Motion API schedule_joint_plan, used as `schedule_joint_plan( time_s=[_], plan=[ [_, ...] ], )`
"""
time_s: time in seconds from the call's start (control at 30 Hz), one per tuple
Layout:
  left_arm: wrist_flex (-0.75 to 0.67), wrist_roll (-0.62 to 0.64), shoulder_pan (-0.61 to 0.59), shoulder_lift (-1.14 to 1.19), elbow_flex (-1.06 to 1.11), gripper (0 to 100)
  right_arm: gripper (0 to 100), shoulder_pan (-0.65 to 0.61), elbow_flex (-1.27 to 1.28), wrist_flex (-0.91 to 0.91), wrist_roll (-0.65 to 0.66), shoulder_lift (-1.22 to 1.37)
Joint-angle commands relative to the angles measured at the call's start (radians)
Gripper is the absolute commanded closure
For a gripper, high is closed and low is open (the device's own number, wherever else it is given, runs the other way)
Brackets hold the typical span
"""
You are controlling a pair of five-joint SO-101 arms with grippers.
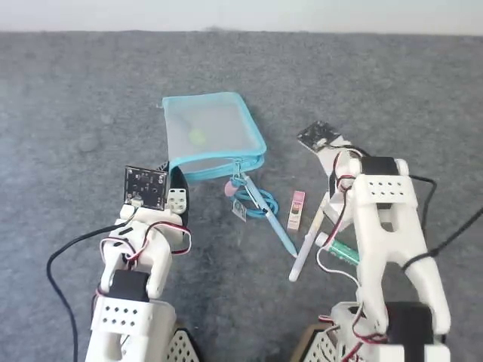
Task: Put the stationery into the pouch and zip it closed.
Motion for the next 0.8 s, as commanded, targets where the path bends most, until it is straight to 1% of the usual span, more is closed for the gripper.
schedule_joint_plan(
  time_s=[0.0, 0.17, 0.27, 0.37, 0.43, 0.6, 0.77],
  plan=[
    [-0.031, -0.008, 0.0, -0.015, -0.016, 99, 85.4, -0.028, -0.015, 0.065, 0.038, -0.14],
    [-0.031, -0.008, 0.0, -0.015, -0.016, 99, 85.3, -0.042, 0.278, 0.064, 0.331, -0.44],
    [-0.031, -0.008, 0.002, -0.015, -0.018, 99, 81.8, -0.03, 0.402, 0.084, 0.434, -0.559],
    [-0.031, -0.008, 0.0, -0.015, -0.018, 99, 74.3, 0.004, 0.463, 0.071, 0.491, -0.608],
    [-0.031, -0.008, -0.003, -0.015, -0.018, 99, 71.2, 0.024, 0.488, 0.047, 0.511, -0.604],
    [-0.031, -0.008, -0.005, -0.015, -0.018, 99, 74.4, 0.076, 0.539, -0.073, 0.563, -0.512],
    [-0.029, -0.008, -0.005, -0.014, -0.016, 99, 75.7, 0.116, 0.542, -0.225, 0.566, -0.321]
  ],
)
